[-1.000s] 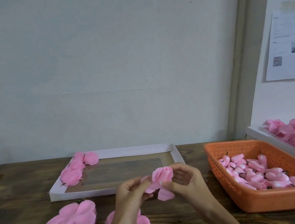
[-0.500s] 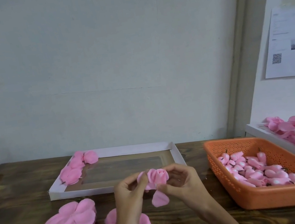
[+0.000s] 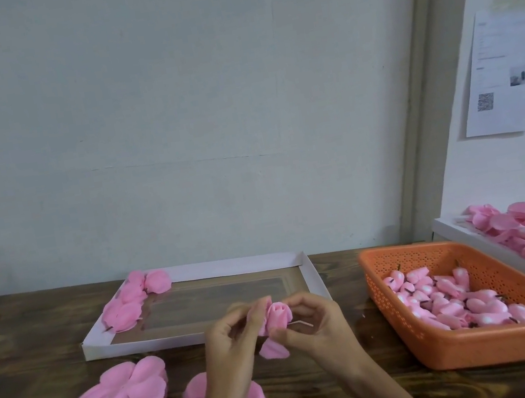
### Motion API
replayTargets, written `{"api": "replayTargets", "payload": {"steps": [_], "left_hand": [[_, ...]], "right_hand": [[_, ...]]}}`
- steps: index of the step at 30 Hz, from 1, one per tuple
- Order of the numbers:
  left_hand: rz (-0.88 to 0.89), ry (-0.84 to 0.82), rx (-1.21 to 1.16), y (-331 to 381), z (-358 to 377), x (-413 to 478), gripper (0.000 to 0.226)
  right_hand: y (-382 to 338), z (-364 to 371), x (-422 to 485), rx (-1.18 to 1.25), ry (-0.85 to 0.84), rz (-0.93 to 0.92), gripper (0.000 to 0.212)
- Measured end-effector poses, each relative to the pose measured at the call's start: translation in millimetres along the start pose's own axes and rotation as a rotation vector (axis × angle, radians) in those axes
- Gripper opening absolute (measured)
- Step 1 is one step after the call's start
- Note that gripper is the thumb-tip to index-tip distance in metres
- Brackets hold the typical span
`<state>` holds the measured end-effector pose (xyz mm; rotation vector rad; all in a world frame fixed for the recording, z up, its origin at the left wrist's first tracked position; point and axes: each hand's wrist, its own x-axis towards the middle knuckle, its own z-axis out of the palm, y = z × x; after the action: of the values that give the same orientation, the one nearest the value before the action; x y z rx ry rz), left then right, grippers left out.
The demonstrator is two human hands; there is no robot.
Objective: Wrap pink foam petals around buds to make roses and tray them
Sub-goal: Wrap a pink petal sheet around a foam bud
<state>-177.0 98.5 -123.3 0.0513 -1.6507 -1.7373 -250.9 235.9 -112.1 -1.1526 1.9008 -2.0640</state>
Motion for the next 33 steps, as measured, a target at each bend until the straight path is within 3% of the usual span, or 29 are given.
{"api": "replayTargets", "payload": {"steps": [6,11,16,22,27,33], "left_hand": [[-0.16,-0.086,-0.119,3.6,5.0,0.5,0.033],[-0.223,-0.167,-0.229,3.7,-0.6,9.4,0.028],[-0.347,-0.095,-0.494,-6.4,-6.5,13.9,0.037],[-0.306,-0.074,-0.442,-15.9,-7.7,17.4,0.025],[-0.291,-0.089,-0.389,-15.0,-7.1,17.2,0.065],[-0.306,-0.154,-0.379,-10.6,-7.8,15.3,0.037]], "right_hand": [[0.8,-4.4,2.1,-0.021,0.053,0.015,0.023],[-2.3,-5.6,1.9,0.024,0.047,0.021,0.02],[-0.7,-3.9,1.4,0.003,0.04,0.036,0.02],[-3.2,-1.4,0.4,-0.004,0.034,0.052,0.023],[-1.0,-2.7,0.6,0.054,0.065,0.038,0.035],[-7.0,-3.9,-0.1,0.087,0.037,0.009,0.028]]}}
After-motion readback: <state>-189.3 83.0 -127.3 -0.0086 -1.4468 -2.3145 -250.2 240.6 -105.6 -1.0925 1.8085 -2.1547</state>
